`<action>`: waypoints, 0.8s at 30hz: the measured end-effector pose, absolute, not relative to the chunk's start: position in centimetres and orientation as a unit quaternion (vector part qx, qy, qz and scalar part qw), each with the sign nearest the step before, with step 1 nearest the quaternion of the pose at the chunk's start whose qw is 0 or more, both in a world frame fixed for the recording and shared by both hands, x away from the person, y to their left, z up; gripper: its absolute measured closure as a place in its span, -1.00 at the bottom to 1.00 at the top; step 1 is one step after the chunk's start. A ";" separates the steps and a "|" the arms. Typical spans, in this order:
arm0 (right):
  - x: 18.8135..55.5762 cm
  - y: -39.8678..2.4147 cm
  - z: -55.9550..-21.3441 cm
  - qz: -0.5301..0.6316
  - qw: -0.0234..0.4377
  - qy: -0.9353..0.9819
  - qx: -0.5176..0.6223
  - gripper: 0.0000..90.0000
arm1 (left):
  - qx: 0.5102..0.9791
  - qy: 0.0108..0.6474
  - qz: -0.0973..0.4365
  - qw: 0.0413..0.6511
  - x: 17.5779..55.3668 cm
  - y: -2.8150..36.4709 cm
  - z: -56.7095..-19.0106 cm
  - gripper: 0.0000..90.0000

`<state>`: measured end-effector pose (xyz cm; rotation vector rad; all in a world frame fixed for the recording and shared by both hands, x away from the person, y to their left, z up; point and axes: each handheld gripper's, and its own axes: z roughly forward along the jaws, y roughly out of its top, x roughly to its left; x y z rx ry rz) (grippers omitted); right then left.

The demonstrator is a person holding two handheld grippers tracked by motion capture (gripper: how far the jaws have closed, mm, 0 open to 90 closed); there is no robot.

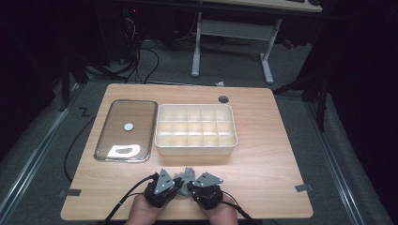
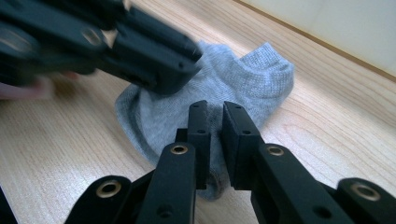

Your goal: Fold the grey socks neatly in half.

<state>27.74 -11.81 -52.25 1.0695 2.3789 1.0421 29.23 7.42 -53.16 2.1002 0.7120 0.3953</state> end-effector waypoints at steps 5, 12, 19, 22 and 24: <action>27.9 -11.9 -52.2 0.367 0.162 0.834 0.379 0.82 | 0.846 0.275 0.171 0.424 29.0 7.4 -53.3 0.82; 27.7 -12.7 -51.4 0.373 0.142 0.809 0.431 0.30 | 0.846 0.278 0.158 0.426 29.2 7.5 -53.3 0.80; 28.7 -13.2 -52.5 0.374 0.088 0.798 0.464 0.22 | 0.846 0.278 0.151 0.429 29.3 7.6 -53.3 0.76; 28.9 -13.3 -52.6 0.381 0.062 0.799 0.460 0.49 | 0.846 0.277 0.153 0.429 29.2 7.6 -53.3 0.75; 28.8 -13.2 -52.4 0.381 0.065 0.805 0.450 0.66 | 0.847 0.276 0.154 0.428 29.2 7.6 -53.3 0.75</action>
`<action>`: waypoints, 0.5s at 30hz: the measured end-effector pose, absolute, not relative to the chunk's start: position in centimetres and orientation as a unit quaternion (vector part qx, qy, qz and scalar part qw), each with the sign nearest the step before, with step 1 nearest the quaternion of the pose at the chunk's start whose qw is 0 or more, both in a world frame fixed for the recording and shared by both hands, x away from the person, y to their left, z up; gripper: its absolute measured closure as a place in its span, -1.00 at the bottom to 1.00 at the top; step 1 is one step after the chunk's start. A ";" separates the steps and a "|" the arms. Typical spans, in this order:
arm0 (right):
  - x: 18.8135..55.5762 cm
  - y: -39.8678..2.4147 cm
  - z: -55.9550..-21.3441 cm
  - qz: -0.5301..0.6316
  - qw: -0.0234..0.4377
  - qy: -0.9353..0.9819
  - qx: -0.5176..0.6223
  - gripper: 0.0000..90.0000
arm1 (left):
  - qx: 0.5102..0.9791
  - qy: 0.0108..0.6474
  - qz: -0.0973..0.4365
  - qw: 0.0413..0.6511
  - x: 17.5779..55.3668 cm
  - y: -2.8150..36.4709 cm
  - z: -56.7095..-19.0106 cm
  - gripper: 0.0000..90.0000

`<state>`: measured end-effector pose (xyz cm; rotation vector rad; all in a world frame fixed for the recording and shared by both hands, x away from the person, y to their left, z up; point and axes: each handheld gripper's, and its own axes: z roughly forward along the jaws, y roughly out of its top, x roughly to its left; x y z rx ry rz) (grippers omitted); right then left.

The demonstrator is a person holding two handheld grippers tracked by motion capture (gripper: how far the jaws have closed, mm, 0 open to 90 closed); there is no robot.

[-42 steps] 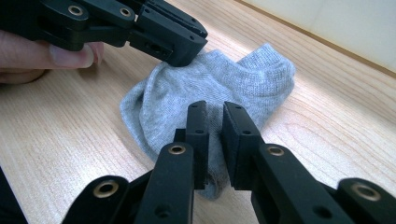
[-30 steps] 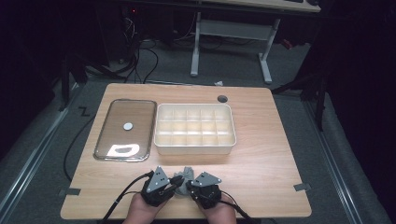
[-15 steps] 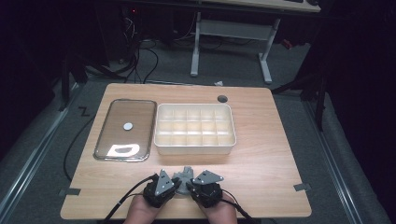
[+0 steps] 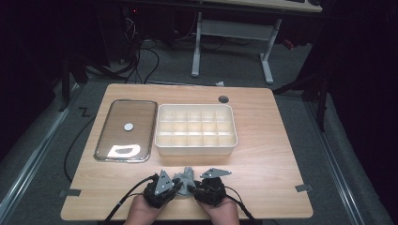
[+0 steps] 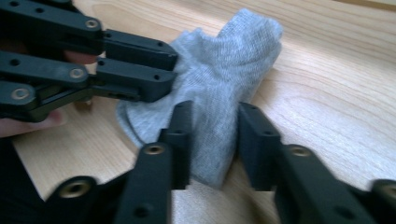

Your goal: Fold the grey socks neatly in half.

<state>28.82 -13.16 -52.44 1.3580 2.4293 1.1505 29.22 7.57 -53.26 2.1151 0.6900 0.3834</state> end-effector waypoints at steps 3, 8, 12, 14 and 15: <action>28.6 -13.0 -52.3 0.379 0.077 0.810 0.440 0.74 | 0.848 0.274 0.159 0.426 29.1 7.5 -53.3 0.76; 27.9 -12.8 -50.3 0.401 0.113 0.811 0.412 0.79 | 0.854 0.255 0.178 0.416 29.1 6.5 -53.3 0.80; 27.8 -12.6 -49.8 0.404 0.121 0.813 0.402 0.79 | 0.855 0.251 0.178 0.417 29.1 6.2 -53.3 0.80; 27.8 -12.6 -49.9 0.405 0.117 0.813 0.402 0.79 | 0.855 0.251 0.177 0.417 29.2 6.2 -53.3 0.80; 27.9 -12.6 -50.0 0.408 0.115 0.812 0.401 0.79 | 0.855 0.251 0.176 0.417 29.2 6.2 -53.3 0.80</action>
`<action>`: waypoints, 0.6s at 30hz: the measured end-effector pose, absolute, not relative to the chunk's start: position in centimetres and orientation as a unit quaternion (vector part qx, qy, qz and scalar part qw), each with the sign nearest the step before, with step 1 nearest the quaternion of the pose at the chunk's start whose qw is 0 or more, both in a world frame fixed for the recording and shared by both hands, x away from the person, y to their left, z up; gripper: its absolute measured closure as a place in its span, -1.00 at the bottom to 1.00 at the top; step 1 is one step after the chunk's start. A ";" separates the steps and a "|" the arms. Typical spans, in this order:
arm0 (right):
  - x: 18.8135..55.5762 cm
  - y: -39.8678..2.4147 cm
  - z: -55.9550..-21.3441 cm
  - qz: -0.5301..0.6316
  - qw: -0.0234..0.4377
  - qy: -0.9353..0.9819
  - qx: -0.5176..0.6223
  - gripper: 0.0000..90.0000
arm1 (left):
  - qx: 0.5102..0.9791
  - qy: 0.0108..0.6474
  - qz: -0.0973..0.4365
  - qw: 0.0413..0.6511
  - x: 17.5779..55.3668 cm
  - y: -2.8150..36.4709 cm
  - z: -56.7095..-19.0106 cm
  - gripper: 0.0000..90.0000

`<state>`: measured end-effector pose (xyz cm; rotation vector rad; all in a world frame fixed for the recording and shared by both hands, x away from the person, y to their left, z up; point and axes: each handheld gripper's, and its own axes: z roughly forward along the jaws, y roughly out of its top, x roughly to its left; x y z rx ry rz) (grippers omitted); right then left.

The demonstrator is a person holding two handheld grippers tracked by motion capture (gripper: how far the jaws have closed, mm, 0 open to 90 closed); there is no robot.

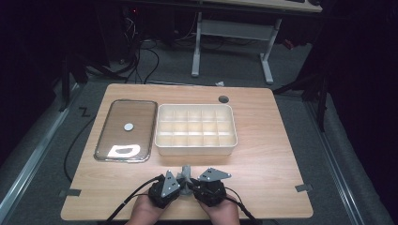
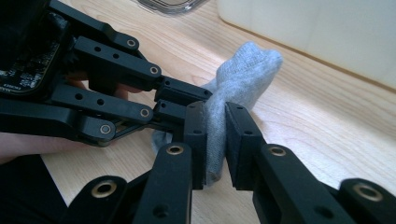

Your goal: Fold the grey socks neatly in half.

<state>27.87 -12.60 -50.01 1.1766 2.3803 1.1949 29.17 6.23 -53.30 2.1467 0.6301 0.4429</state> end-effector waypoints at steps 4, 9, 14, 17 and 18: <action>27.7 -13.3 -49.9 0.410 0.109 0.806 0.412 0.51 | 0.856 0.252 0.173 0.418 29.2 6.3 -53.3 0.80; 27.7 -15.1 -49.9 0.401 0.132 0.795 0.435 0.32 | 0.855 0.256 0.163 0.422 29.4 6.4 -53.3 0.79; 28.2 -15.8 -50.6 0.372 0.144 0.795 0.456 0.34 | 0.854 0.257 0.160 0.423 29.5 6.5 -53.3 0.78; 28.5 -15.4 -51.1 0.360 0.157 0.792 0.467 0.63 | 0.855 0.256 0.160 0.422 29.5 6.5 -53.3 0.78; 28.4 -15.3 -51.3 0.361 0.156 0.794 0.464 0.69 | 0.855 0.256 0.160 0.423 29.5 6.5 -53.3 0.78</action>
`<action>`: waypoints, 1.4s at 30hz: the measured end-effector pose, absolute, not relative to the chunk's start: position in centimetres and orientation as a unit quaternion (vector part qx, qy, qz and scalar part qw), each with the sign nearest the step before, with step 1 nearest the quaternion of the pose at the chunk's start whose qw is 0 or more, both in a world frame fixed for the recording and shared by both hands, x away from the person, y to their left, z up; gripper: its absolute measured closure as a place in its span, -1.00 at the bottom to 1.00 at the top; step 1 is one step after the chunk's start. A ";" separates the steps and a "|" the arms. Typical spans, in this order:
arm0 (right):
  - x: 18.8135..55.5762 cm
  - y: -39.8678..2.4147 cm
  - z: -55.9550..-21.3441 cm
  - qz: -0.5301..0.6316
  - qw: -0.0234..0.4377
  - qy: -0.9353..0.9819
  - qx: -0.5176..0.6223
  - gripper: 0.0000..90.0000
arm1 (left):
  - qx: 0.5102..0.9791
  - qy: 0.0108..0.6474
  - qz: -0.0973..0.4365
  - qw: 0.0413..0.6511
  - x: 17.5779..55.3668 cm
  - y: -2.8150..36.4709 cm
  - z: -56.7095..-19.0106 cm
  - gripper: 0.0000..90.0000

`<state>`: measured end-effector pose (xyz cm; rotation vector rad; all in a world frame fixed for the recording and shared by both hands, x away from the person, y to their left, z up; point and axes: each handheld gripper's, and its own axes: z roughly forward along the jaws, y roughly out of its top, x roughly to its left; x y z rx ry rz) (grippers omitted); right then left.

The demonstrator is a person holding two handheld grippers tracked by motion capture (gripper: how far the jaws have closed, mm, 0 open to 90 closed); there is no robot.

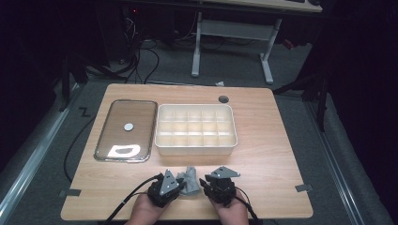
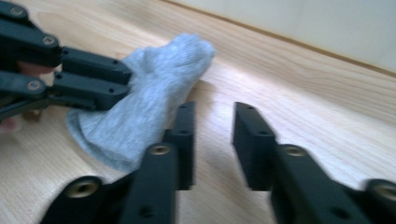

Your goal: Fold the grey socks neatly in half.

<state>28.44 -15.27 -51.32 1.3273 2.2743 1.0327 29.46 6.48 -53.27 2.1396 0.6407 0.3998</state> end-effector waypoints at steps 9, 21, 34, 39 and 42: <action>28.6 -13.6 -52.0 0.352 0.139 0.814 0.440 0.94 | 0.853 0.259 0.154 0.426 29.5 6.6 -53.3 0.78; 27.9 -12.0 -50.8 0.385 0.142 0.816 0.407 1.00 | 0.853 0.258 0.155 0.425 29.5 6.6 -53.3 0.78; 28.1 -11.5 -50.4 0.378 0.143 0.825 0.396 1.00 | 0.851 0.268 0.136 0.432 29.8 6.9 -53.2 0.77; 28.3 -11.2 -50.2 0.378 0.146 0.823 0.398 1.00 | 0.848 0.274 0.131 0.433 29.9 7.0 -53.2 0.77; 28.3 -11.3 -50.2 0.378 0.146 0.824 0.397 1.00 | 0.848 0.274 0.131 0.434 29.9 7.0 -53.2 0.75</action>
